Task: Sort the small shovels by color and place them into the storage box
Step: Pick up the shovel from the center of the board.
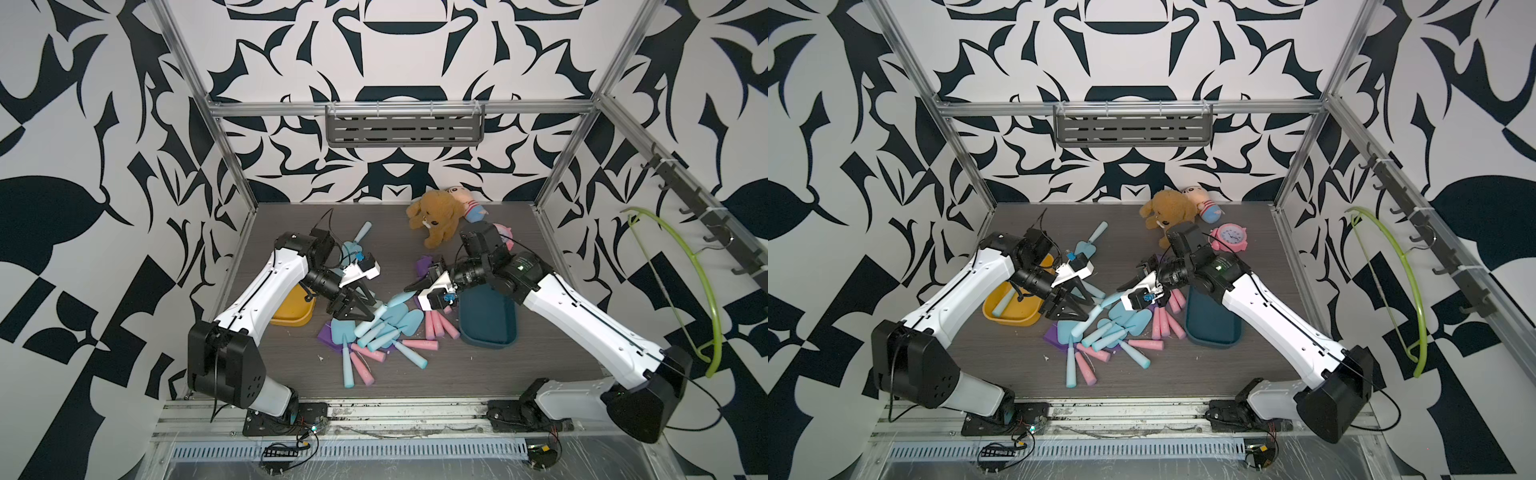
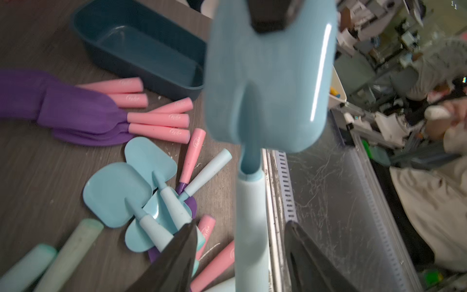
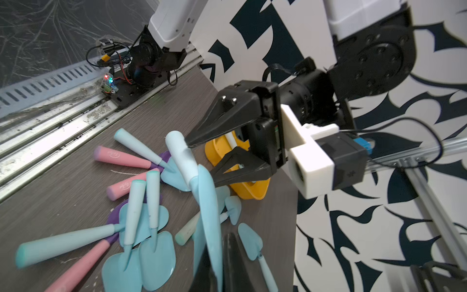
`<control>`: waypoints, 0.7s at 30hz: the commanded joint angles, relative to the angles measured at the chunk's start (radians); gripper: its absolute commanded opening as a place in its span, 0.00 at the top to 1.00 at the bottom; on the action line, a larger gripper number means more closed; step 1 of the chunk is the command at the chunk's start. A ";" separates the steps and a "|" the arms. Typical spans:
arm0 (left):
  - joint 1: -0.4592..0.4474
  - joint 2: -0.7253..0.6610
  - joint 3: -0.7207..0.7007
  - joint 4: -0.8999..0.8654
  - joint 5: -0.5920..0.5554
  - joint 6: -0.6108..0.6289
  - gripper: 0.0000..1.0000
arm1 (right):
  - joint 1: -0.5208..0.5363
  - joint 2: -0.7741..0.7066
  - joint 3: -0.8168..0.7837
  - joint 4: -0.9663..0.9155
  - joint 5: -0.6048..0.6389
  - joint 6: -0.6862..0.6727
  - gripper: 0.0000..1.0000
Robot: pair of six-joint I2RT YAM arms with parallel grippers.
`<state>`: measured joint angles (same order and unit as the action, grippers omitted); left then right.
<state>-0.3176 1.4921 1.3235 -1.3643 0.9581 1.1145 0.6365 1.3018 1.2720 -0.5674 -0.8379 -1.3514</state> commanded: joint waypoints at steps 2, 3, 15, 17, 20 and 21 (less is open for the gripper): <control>0.059 -0.055 0.007 0.055 -0.002 -0.065 0.28 | -0.008 -0.006 -0.003 -0.045 0.074 0.200 1.00; 0.066 -0.064 0.007 0.066 -0.019 -0.076 0.27 | -0.009 0.001 -0.011 -0.039 0.094 0.248 1.00; 0.051 -0.071 -0.005 0.230 -0.308 -0.235 0.28 | -0.018 0.263 0.159 -0.085 0.248 1.164 1.00; 0.018 -0.061 -0.009 0.246 -0.379 -0.238 0.28 | -0.023 0.318 0.197 -0.115 0.255 1.289 1.00; -0.039 -0.039 -0.025 0.295 -0.489 -0.258 0.28 | -0.030 0.358 0.210 -0.101 0.232 1.433 1.00; -0.059 -0.033 -0.030 0.306 -0.521 -0.260 0.28 | -0.034 0.367 0.215 -0.094 0.221 1.472 1.00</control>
<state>-0.3355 1.4326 1.3209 -1.1057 0.5655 0.8829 0.6106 1.6798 1.4376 -0.6544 -0.5941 -0.1211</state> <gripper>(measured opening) 0.723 0.064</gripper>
